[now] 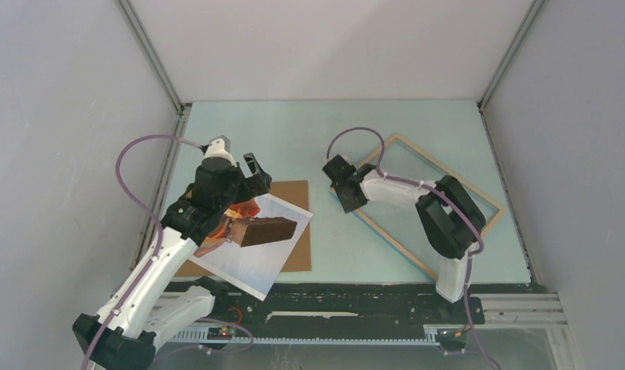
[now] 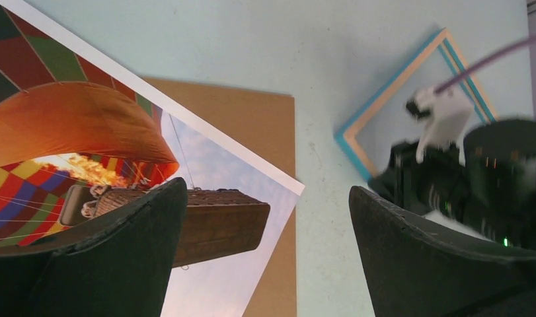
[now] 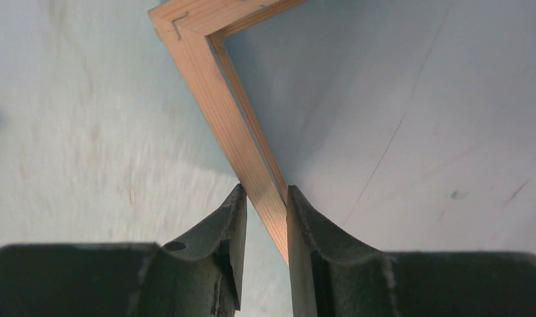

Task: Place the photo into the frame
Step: Adjust the photo frame at the center of the board.

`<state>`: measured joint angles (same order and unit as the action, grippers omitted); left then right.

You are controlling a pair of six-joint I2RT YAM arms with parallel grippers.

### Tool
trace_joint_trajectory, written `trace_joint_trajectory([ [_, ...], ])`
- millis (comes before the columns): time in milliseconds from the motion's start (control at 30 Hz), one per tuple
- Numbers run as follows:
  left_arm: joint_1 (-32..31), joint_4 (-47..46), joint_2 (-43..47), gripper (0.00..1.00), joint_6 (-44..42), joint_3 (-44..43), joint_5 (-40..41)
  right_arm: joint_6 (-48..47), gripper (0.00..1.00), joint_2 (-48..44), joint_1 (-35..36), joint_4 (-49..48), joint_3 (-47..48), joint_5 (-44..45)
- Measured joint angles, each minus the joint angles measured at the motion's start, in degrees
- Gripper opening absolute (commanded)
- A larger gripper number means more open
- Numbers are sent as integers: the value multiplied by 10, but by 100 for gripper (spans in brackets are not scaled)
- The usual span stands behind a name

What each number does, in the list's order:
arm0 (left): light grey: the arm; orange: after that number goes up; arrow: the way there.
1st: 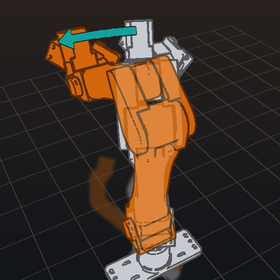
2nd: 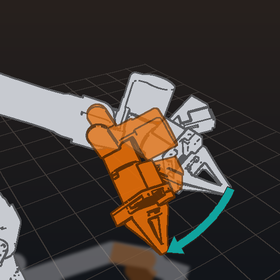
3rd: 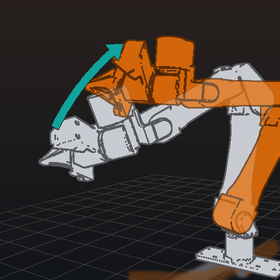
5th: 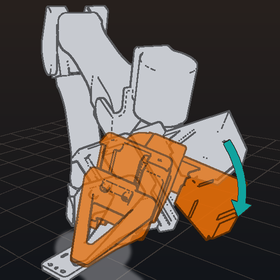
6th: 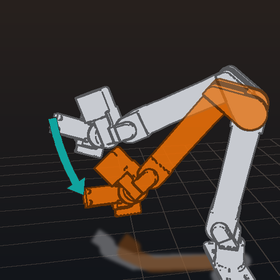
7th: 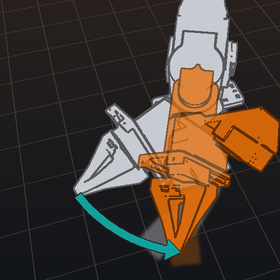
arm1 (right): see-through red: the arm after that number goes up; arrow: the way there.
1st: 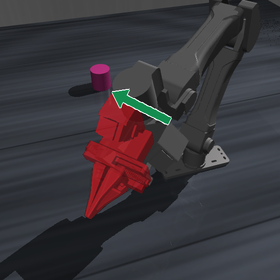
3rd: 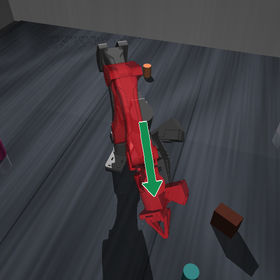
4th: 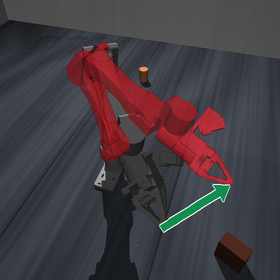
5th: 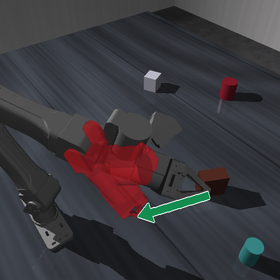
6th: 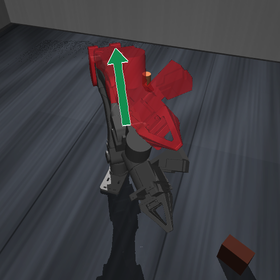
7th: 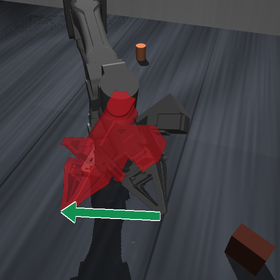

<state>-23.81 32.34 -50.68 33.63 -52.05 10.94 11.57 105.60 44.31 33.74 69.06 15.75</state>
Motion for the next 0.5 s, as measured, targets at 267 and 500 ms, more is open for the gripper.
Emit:
trace_joint_trajectory([
  [267,1,-21,-37,100,31,42,-41,55,7,138,-89,39,234,-20],
  [500,2,-46,-85,100,83,117,-96,99,34,204,-104,81,322,-51],
])
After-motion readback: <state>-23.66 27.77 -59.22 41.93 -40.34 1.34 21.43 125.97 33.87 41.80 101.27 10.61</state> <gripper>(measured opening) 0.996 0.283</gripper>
